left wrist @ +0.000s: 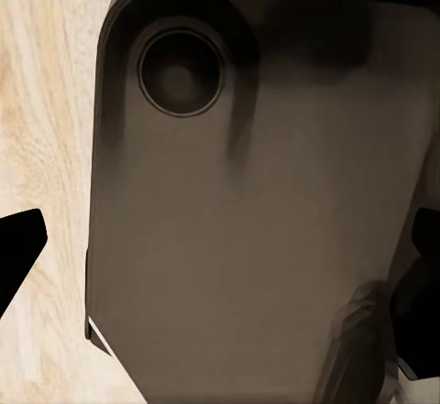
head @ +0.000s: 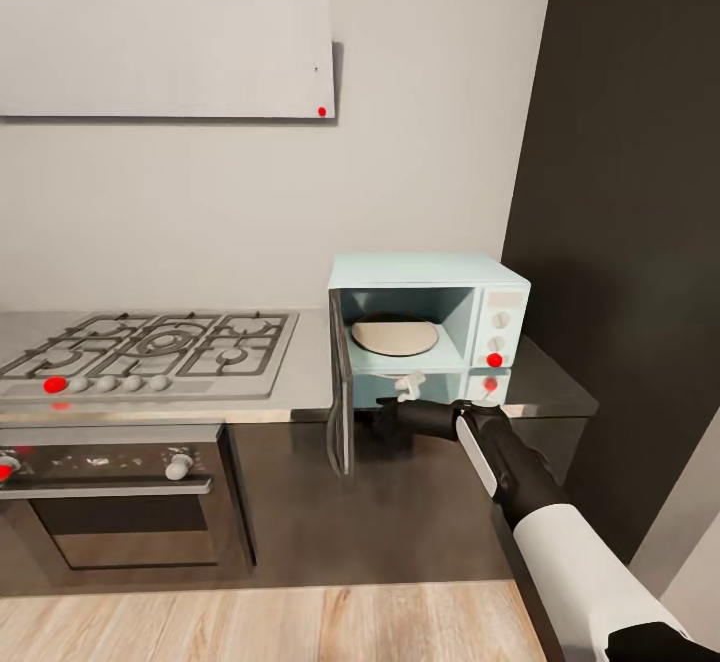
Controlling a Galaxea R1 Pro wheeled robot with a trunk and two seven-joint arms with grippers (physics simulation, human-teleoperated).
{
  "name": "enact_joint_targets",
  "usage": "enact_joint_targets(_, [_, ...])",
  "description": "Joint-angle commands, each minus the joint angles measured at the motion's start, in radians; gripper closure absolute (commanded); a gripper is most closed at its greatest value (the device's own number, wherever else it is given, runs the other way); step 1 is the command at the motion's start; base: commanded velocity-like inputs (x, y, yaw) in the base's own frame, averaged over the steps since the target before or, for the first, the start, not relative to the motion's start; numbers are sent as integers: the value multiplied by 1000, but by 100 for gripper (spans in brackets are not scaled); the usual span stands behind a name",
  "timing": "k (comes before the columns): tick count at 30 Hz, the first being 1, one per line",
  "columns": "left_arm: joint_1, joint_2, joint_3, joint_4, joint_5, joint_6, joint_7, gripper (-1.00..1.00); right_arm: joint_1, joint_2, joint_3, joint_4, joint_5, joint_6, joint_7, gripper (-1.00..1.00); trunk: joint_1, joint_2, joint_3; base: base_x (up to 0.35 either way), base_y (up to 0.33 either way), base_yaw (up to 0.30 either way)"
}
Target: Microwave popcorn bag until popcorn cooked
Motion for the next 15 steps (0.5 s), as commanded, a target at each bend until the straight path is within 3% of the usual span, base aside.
enact_joint_targets(1, [0, 0, -2, -1, 9, -1, 0, -100, -1, 0, 1, 0, -10, 12, -2, -100, 0, -1, -1, 0, 0, 0])
enact_joint_targets(8, [0, 0, -1, -1, 9, -1, 0, -100, -1, 0, 1, 0, -10, 15, -2, -100, 0, -1, -1, 0, 10, 0])
enact_joint_targets(15, [0, 0, -1, -1, 9, -2, 0, -100, -1, 0, 1, 0, -10, 15, -1, -100, 0, -1, -1, 0, 151, 0])
